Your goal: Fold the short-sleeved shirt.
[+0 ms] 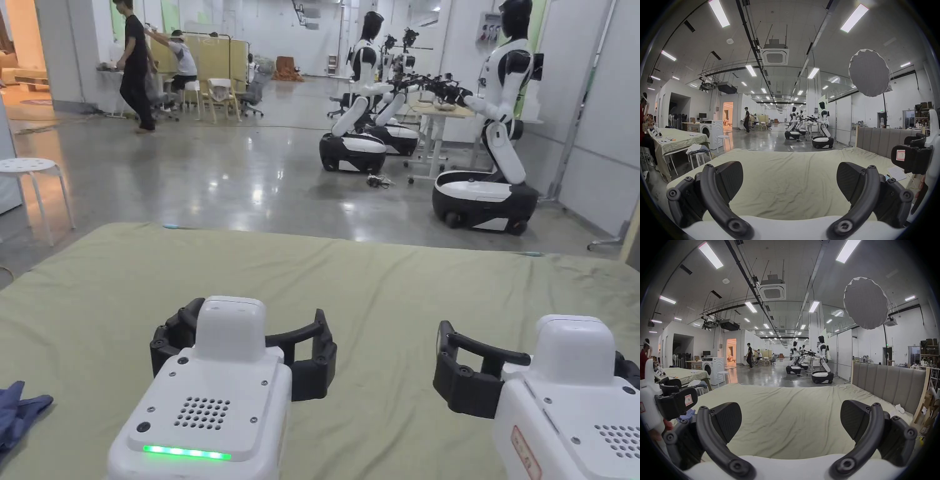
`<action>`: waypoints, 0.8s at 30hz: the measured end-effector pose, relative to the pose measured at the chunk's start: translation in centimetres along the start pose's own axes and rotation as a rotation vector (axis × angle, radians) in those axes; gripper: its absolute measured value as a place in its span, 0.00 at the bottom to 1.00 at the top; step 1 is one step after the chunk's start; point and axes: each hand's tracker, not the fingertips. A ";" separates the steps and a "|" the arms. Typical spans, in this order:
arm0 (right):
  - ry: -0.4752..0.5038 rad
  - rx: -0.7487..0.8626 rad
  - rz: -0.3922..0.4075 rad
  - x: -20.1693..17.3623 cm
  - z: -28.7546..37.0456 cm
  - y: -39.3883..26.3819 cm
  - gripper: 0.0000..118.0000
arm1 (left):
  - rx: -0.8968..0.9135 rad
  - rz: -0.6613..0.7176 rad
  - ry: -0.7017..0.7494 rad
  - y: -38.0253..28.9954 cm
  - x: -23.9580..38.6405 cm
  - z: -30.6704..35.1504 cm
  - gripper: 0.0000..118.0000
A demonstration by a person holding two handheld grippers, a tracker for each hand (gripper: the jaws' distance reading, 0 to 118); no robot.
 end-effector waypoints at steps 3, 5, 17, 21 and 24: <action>0.035 -0.008 -0.039 0.4 0.0 0.0 1.00 | 0.000 0.002 -0.001 0.1 -0.1 0.0 0.96; 0.059 -0.011 -0.058 0.6 0.0 0.0 1.00 | 0.000 0.005 -0.003 0.1 -0.1 0.0 0.96; 0.053 -0.040 -0.069 0.5 -0.1 0.4 1.00 | -0.048 0.051 -0.046 0.7 0.2 -0.4 0.96; 0.047 -0.043 -0.059 0.3 -0.2 0.3 1.00 | -0.155 0.234 -0.183 1.2 -0.3 -1.2 0.96; 0.048 -0.047 -0.054 0.3 -0.2 0.2 1.00 | -0.170 0.272 -0.179 2.0 -0.2 -0.8 0.96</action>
